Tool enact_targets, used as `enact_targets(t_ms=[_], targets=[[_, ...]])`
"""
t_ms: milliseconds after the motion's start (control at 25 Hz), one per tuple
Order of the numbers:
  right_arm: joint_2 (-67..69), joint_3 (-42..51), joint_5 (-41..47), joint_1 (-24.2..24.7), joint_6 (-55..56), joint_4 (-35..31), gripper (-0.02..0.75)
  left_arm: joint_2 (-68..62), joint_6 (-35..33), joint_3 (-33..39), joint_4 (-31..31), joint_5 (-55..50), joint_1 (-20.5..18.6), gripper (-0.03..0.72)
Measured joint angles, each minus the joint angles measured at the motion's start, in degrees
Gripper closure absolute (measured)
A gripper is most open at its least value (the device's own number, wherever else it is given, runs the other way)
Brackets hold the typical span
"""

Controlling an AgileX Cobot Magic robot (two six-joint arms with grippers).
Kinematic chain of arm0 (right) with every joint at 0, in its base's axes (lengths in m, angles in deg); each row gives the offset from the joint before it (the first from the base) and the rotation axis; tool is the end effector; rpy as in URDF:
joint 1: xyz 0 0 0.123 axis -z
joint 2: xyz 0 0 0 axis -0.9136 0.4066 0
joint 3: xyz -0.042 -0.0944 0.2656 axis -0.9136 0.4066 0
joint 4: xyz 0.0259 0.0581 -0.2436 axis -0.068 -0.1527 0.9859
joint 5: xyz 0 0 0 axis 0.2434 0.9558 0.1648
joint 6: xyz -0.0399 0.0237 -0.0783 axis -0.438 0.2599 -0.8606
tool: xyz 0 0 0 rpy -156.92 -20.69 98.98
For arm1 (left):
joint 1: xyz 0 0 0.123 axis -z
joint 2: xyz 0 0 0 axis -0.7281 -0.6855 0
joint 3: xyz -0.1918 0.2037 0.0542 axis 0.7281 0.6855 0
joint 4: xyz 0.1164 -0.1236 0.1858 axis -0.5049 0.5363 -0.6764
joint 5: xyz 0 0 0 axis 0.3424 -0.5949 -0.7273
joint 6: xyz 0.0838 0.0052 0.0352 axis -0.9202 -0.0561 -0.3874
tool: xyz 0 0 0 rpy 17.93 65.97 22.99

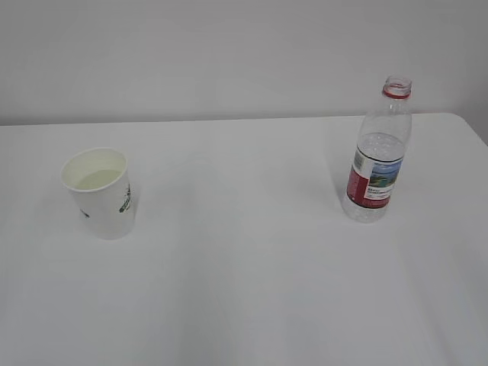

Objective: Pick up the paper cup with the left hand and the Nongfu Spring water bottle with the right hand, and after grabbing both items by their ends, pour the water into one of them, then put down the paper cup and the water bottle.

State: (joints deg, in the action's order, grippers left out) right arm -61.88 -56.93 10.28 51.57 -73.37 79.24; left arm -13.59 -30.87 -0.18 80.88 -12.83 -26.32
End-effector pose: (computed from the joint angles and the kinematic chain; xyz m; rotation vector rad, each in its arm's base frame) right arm -0.0093 -0.0011 0.3258 -0.3188 1.5873 0.1041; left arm 0.0264 -0.0098 0.3378 0.1289 2.1021 -0.3569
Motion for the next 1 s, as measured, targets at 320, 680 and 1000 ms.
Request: enact_targets(t_ms=[320, 680, 1000], targets=[[0.0, -4.1, 11.5, 0.0, 0.0, 0.1, 0.146, 9.9, -1.5, -0.2, 2.2, -2.3, 0.0, 0.175], [0.0, -4.2, 24.4, 0.0, 0.0, 0.0, 0.146, 16.5, -1.5, -0.7, 4.1, -9.5, 0.0, 0.203], [0.0, -4.2, 30.8, 0.0, 0.0, 0.5, 0.146, 16.5, -5.4, -0.7, 4.3, -13.8, 0.0, 0.217]])
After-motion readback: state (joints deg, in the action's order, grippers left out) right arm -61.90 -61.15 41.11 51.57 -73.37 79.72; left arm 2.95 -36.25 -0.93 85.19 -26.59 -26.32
